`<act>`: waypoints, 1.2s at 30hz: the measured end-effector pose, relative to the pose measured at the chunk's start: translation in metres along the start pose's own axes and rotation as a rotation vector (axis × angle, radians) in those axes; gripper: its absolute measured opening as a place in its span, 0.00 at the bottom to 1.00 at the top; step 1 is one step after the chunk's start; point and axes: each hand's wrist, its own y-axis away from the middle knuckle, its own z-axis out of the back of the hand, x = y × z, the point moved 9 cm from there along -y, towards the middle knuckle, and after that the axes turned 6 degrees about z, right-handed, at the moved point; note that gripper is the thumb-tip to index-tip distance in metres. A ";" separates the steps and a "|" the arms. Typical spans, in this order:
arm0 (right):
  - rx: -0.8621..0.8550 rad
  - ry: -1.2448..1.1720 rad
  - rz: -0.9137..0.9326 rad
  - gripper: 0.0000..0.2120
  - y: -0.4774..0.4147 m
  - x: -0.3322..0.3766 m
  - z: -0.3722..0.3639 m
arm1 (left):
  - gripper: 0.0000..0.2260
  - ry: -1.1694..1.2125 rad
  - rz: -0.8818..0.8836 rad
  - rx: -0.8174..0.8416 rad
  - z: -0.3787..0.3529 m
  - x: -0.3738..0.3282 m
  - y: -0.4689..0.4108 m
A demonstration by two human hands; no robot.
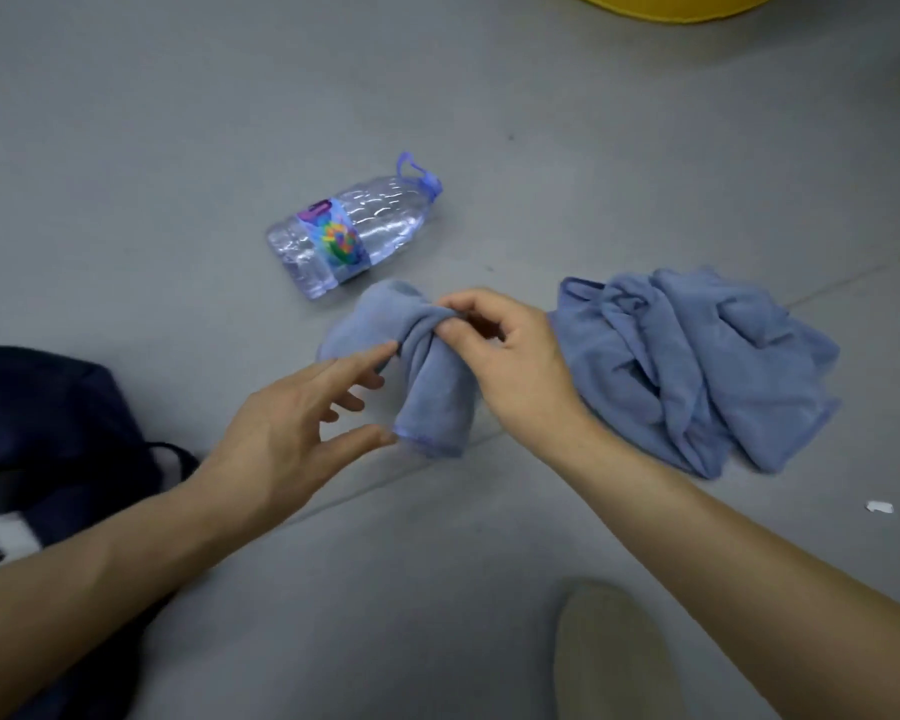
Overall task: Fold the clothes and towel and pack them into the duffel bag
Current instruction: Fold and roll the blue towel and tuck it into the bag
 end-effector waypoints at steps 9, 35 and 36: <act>0.273 -0.087 -0.257 0.10 0.028 -0.019 -0.163 | 0.12 0.096 0.246 -0.156 0.038 0.099 0.089; 0.676 0.815 0.178 0.13 0.086 -0.047 -0.189 | 0.02 0.809 0.743 -0.124 -0.037 0.175 0.099; 0.670 0.745 0.107 0.14 0.088 -0.049 -0.188 | 0.01 0.902 0.742 -0.117 -0.038 0.166 0.097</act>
